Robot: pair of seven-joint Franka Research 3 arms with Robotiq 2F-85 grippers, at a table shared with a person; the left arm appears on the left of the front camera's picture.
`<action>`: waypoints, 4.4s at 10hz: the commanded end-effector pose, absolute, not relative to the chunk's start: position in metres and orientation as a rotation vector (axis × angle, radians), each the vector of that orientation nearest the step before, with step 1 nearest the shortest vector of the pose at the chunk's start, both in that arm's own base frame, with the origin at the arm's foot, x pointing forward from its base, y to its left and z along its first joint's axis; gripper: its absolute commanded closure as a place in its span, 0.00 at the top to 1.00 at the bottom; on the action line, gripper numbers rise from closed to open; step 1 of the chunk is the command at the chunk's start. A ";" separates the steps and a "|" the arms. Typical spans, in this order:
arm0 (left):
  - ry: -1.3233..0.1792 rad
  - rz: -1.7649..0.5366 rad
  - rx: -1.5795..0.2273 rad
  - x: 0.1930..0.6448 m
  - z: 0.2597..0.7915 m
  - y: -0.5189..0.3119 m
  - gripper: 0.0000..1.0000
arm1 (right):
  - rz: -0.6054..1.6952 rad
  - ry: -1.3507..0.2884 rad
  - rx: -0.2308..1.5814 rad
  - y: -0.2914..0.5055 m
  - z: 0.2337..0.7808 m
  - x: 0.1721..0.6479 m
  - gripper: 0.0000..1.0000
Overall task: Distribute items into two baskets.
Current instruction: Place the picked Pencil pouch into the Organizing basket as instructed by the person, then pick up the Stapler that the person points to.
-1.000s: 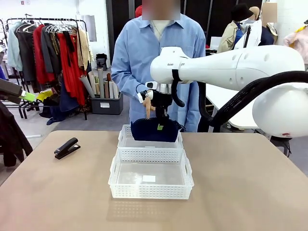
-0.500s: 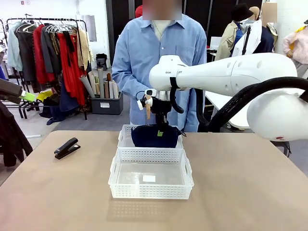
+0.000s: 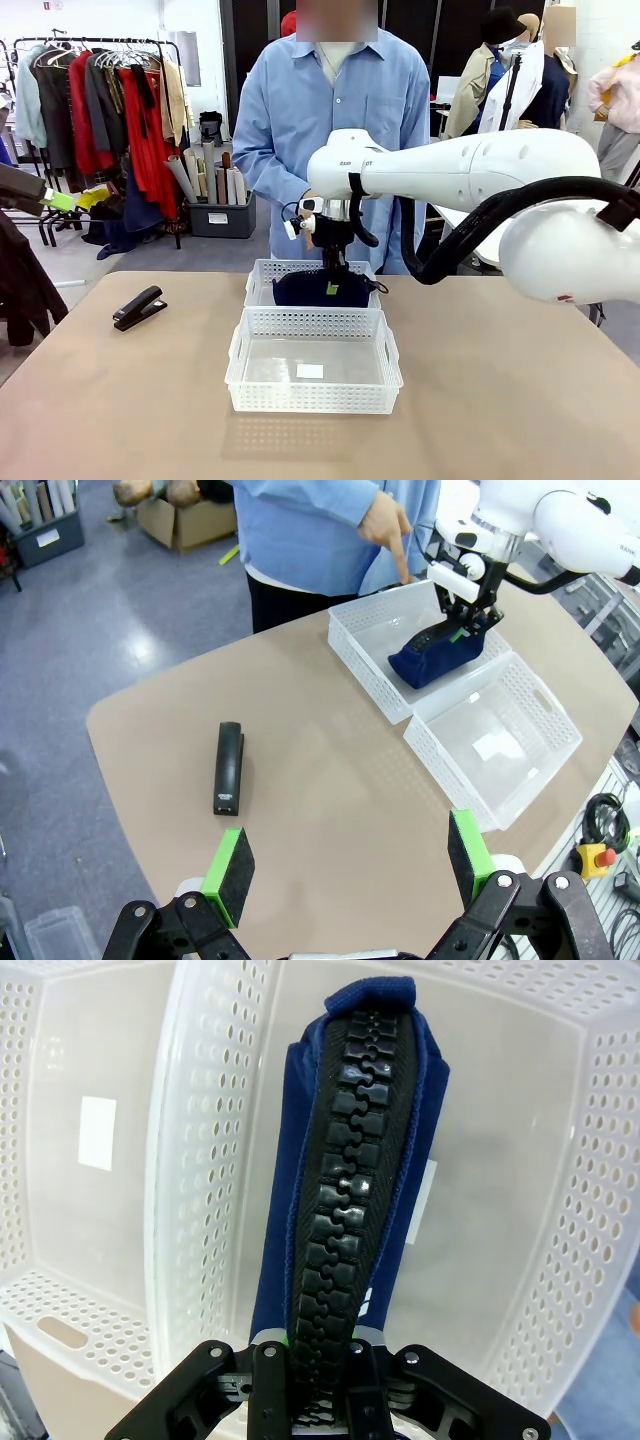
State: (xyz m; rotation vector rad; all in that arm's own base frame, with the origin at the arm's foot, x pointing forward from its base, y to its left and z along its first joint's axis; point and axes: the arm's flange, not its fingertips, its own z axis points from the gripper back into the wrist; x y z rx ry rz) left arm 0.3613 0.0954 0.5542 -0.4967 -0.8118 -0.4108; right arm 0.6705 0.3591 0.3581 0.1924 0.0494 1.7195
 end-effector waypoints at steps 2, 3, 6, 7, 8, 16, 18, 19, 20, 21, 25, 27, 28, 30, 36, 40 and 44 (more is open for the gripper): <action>-0.828 -0.419 -0.513 0.363 0.554 0.095 1.00 | 1.697 0.088 0.179 0.370 0.366 0.687 0.00; -0.828 -0.419 -0.513 0.363 0.554 0.095 1.00 | 1.701 0.087 0.181 0.369 0.367 0.687 0.00; -0.828 -0.419 -0.513 0.363 0.554 0.095 1.00 | 1.710 0.089 0.183 0.369 0.367 0.686 0.36; -0.828 -0.419 -0.513 0.363 0.554 0.095 1.00 | 1.713 0.088 0.179 0.369 0.368 0.686 0.56; -0.828 -0.419 -0.513 0.363 0.554 0.095 1.00 | 1.713 0.086 0.178 0.368 0.369 0.686 0.75; -0.828 -0.419 -0.513 0.363 0.554 0.095 1.00 | 1.682 0.013 0.186 0.335 0.424 0.652 1.00; -0.828 -0.419 -0.513 0.363 0.554 0.095 1.00 | 1.702 -0.013 0.201 0.319 0.437 0.634 1.00; -0.828 -0.419 -0.513 0.363 0.554 0.095 1.00 | 1.694 -0.035 0.208 0.311 0.443 0.622 1.00; -0.828 -0.419 -0.513 0.363 0.554 0.095 1.00 | 1.690 -0.048 0.211 0.304 0.448 0.612 1.00; -0.828 -0.419 -0.513 0.363 0.554 0.095 1.00 | 1.682 -0.059 0.202 0.298 0.452 0.600 1.00; -0.828 -0.419 -0.513 0.363 0.554 0.095 1.00 | 1.662 -0.044 0.182 0.303 0.465 0.618 1.00; -0.828 -0.419 -0.513 0.363 0.554 0.095 1.00 | 1.662 -0.044 0.182 0.303 0.465 0.618 1.00; -0.828 -0.419 -0.513 0.363 0.554 0.095 1.00 | 1.662 -0.044 0.182 0.303 0.465 0.618 1.00; -0.828 -0.419 -0.513 0.363 0.554 0.095 1.00 | 1.662 -0.044 0.182 0.303 0.465 0.618 1.00; -0.828 -0.419 -0.513 0.363 0.554 0.095 1.00 | 1.662 -0.044 0.182 0.303 0.465 0.618 1.00; -0.828 -0.419 -0.513 0.363 0.554 0.095 1.00 | 1.659 -0.054 0.192 0.302 0.461 0.616 1.00; -0.828 -0.419 -0.513 0.363 0.554 0.095 1.00 | 1.397 -0.248 0.290 0.201 0.505 0.568 1.00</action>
